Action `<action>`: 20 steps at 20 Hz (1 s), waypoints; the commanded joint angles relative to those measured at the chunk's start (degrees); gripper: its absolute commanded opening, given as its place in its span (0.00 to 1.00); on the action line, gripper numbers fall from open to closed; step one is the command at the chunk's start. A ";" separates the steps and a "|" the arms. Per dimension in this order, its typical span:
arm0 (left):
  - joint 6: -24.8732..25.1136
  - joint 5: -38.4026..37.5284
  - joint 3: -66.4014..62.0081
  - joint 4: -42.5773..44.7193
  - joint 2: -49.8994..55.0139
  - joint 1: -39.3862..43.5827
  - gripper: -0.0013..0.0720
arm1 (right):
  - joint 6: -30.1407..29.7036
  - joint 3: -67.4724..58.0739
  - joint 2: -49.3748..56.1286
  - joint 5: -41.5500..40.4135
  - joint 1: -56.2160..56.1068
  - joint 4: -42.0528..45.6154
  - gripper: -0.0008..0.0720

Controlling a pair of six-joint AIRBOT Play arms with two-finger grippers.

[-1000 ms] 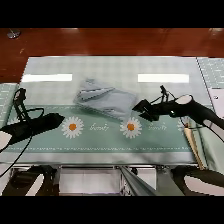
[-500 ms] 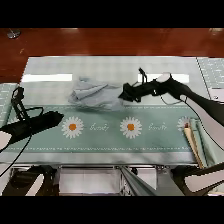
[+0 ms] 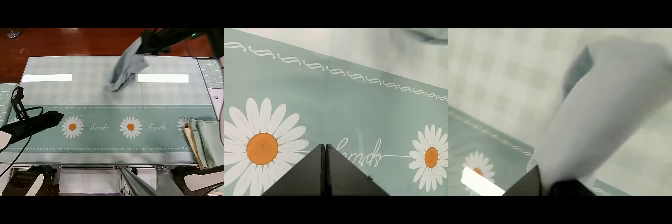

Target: Fold the shirts.

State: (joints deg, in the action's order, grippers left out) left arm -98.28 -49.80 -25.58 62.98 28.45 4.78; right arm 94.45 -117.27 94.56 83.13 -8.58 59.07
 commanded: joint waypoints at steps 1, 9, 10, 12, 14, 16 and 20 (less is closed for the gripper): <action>0.02 0.09 0.00 0.00 0.00 0.02 0.05 | 3.93 -4.02 -4.70 8.79 7.72 5.90 0.05; 0.02 -0.13 0.00 -0.02 -0.02 0.02 0.05 | 8.22 3.04 -20.06 23.19 33.79 15.02 0.05; 0.02 -0.13 0.00 -0.02 -0.02 0.02 0.05 | 8.07 6.47 -23.30 23.21 36.65 18.01 0.05; 0.02 -0.11 0.00 -0.02 -0.02 0.02 0.05 | 6.29 14.47 -30.23 23.21 41.57 22.05 0.05; 0.09 -0.11 0.00 0.00 -0.02 0.02 0.05 | 5.73 23.74 -37.73 23.19 46.12 28.09 0.05; 1.49 -0.11 0.00 -0.02 -0.02 0.02 0.05 | 5.29 33.51 -44.85 23.19 51.21 37.97 0.05; 1.55 -0.28 0.00 -0.02 -0.04 0.02 0.05 | 2.73 51.36 -54.25 23.08 61.86 45.68 0.05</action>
State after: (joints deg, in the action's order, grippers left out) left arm -97.10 -49.98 -25.58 62.94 28.45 4.78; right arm 98.67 -78.11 47.42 105.95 46.15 96.53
